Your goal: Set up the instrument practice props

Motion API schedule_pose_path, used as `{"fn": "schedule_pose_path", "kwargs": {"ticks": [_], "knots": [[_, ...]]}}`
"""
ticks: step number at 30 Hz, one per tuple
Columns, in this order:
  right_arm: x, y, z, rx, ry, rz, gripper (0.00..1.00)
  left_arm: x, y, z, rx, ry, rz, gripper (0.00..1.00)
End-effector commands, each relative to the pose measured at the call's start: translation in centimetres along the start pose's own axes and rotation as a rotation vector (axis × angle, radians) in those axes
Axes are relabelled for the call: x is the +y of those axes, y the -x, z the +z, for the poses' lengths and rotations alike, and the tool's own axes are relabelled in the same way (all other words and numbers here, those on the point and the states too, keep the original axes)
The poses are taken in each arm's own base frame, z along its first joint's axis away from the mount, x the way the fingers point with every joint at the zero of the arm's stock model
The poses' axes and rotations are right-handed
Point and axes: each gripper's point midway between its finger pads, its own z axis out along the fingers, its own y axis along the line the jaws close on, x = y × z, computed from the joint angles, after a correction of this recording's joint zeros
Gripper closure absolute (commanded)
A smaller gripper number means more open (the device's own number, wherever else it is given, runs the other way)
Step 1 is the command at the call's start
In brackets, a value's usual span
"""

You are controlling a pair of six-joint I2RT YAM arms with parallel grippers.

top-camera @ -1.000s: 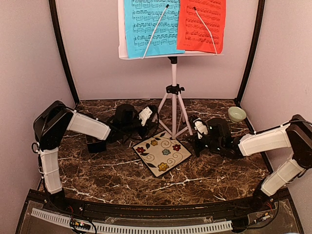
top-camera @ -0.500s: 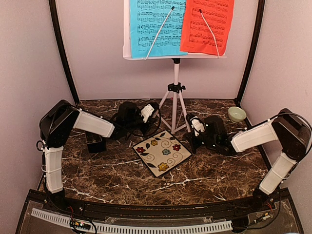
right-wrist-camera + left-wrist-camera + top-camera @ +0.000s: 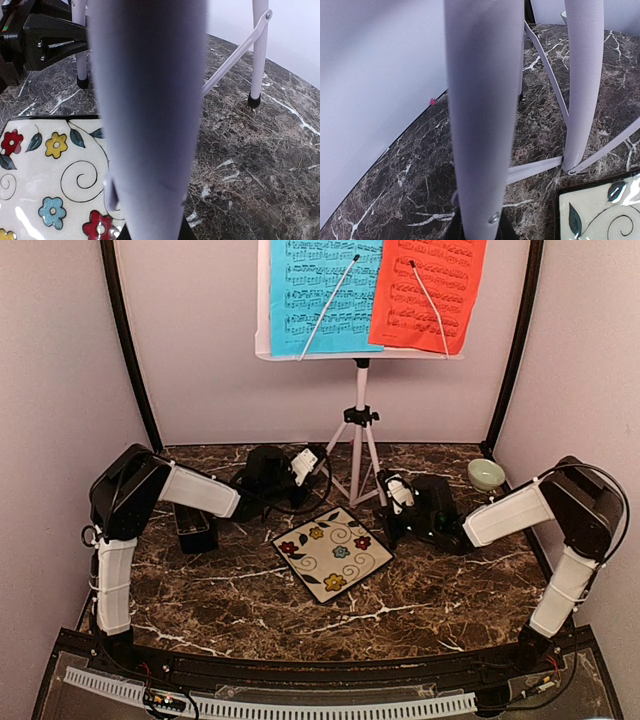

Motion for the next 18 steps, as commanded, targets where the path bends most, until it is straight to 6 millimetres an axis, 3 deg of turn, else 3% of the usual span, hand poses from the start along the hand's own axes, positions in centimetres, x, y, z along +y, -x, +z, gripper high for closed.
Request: {"fn": "schedule_pose_path", "kwargs": {"ticks": [1,3,6,9,13,16,18], "knots": [[-4.8,-3.8,0.8,0.126,-0.182,0.104,1.00,6.2,-1.5,0.4,0.058,0.190,-0.031,0.97],[-4.6,-3.7,1.1,0.131,-0.167,0.109,1.00,6.5,-1.2,0.2,0.053,0.200,-0.037,0.90],[-4.0,-3.1,1.0,0.119,-0.132,0.127,0.98,6.5,-0.2,-0.5,0.025,0.196,-0.067,0.67],[-3.3,-2.0,0.4,0.083,-0.093,0.144,0.80,6.0,1.0,-1.6,-0.004,0.192,-0.068,0.50],[-1.9,-1.2,-0.2,0.056,-0.036,0.146,0.41,5.0,1.8,-2.7,0.007,0.196,-0.060,0.37],[-0.5,-0.5,-0.9,0.032,-0.012,0.128,0.24,3.6,2.7,-4.2,0.001,0.195,-0.067,0.21],[0.1,0.2,-1.4,0.012,-0.001,0.132,0.18,3.3,3.2,-5.5,0.005,0.197,-0.106,0.16]]}}
